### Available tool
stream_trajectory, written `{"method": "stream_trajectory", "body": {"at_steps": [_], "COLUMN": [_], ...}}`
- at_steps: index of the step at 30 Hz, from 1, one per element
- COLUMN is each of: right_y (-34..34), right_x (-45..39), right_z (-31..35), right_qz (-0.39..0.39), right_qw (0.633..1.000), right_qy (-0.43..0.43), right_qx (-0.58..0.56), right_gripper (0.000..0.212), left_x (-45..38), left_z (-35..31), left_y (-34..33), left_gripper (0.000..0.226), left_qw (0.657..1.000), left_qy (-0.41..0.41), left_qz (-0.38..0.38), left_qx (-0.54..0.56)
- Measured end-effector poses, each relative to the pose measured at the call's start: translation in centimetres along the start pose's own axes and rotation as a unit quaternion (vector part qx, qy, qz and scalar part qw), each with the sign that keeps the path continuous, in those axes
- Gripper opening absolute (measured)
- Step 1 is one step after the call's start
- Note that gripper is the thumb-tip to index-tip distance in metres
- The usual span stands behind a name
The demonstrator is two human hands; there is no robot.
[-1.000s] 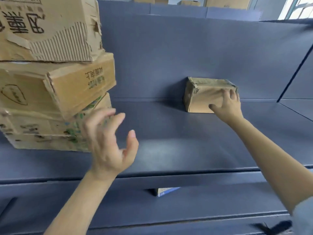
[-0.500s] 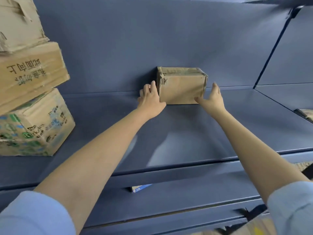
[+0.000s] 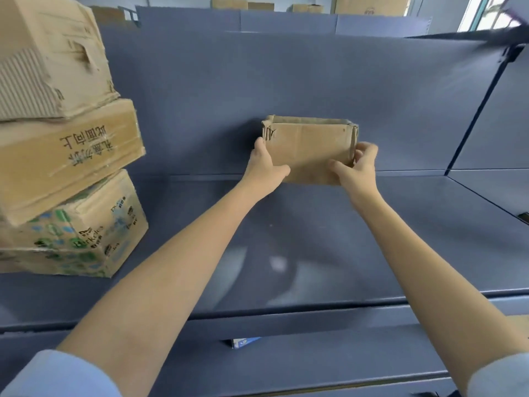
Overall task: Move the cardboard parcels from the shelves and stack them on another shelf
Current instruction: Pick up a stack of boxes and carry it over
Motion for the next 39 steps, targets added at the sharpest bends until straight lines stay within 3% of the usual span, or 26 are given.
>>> {"method": "stream_trajectory", "body": {"at_steps": [6, 10, 16, 19, 21, 26, 31, 35, 39], "right_y": [-3.3, -5.0, -9.8, -12.7, -14.9, -21.4, -26.6, -27.4, -27.9], "right_x": [0.8, 1.1, 3.8, 5.2, 6.1, 8.6, 10.5, 10.9, 11.2], "right_z": [9.5, 16.0, 24.7, 28.3, 30.7, 34.6, 33.6, 32.8, 33.0], "right_qz": [-0.001, -0.014, -0.017, -0.001, 0.015, 0.099, 0.182, 0.182, 0.189], "right_qw": [0.994, 0.986, 0.971, 0.958, 0.952, 0.943, 0.948, 0.948, 0.948], "right_qy": [0.105, 0.155, 0.220, 0.255, 0.271, 0.299, 0.258, 0.258, 0.256], "right_qx": [-0.033, -0.055, -0.097, -0.133, -0.144, -0.104, -0.043, -0.037, -0.023], "right_gripper": [0.067, 0.062, 0.069, 0.069, 0.068, 0.056, 0.054, 0.066, 0.069], "left_x": [0.0, 0.7, 3.4, 5.4, 6.4, 7.6, 7.7, 7.8, 7.3], "left_z": [-5.8, -9.5, -14.9, -16.4, -16.5, -13.0, -8.5, -7.2, -7.1], "left_y": [9.2, 15.2, 25.2, 30.2, 33.5, 40.5, 43.2, 43.5, 43.9], "left_gripper": [0.046, 0.051, 0.041, 0.028, 0.017, 0.037, 0.037, 0.054, 0.056], "left_qw": [0.992, 0.986, 0.955, 0.940, 0.937, 0.942, 0.948, 0.944, 0.937], "left_qy": [-0.095, -0.125, -0.176, -0.202, -0.195, -0.120, -0.047, -0.059, -0.057], "left_qz": [-0.074, -0.087, -0.214, -0.237, -0.248, -0.297, -0.290, -0.282, -0.302], "left_qx": [-0.032, -0.075, -0.103, -0.139, -0.147, -0.096, -0.122, -0.162, -0.167]}}
Point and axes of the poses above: each hand's wrist, its own x-axis away from the middle knuckle, its own y-axis out of the back of the hand, z = x × y, the point moved 4 cm from there along -x, towards the middle knuckle, and after that the axes turned 5 degrees about -z, right-handed, at the moved point
